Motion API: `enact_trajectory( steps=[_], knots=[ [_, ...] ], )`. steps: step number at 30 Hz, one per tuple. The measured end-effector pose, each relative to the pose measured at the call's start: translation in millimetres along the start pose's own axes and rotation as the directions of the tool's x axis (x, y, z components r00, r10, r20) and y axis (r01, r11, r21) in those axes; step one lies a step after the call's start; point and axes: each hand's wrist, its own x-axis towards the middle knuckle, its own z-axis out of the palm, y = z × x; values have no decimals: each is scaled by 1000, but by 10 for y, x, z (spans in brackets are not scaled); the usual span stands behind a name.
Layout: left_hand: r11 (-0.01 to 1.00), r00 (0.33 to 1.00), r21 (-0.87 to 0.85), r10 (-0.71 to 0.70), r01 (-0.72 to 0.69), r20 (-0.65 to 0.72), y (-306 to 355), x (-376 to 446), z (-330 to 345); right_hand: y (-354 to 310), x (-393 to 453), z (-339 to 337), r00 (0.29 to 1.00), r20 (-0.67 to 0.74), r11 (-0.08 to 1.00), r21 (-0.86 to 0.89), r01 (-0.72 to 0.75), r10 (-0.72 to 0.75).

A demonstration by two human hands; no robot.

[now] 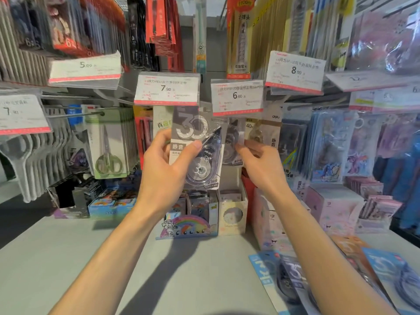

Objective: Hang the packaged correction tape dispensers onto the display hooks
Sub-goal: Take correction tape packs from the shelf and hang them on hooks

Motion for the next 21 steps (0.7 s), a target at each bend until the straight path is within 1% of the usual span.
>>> enact_trajectory(
  steps=[2,5,6,9,10,13,14,16,21],
  knots=[
    [1000,1000,8,-23,23,-1,-71,-8,19,7,-95,-94,999,-52,1000,-17,-8,7],
    [998,998,31,-60,59,13,-170,-22,83,24,-275,-181,992,-111,998,-18,55,-57],
    [997,997,38,-71,71,14,-200,-24,116,27,-335,-190,994,-87,998,-5,67,-67],
    [994,993,27,-111,110,27,-252,-29,240,11,-456,-165,994,94,998,47,46,-50],
    [992,992,34,-123,121,42,-265,-27,282,14,-466,-155,990,132,997,69,32,-41],
    [989,985,39,-147,144,87,-255,3,341,45,-441,-195,987,161,971,236,-36,-2],
    [988,986,56,-146,141,87,-241,28,338,66,-435,-231,987,162,957,285,-63,17],
    [988,989,98,-124,116,79,-180,91,309,119,-432,-326,990,137,941,326,-87,45],
    [997,990,40,-66,61,124,78,167,331,214,-407,-486,997,24,931,356,-82,78]
  ],
)
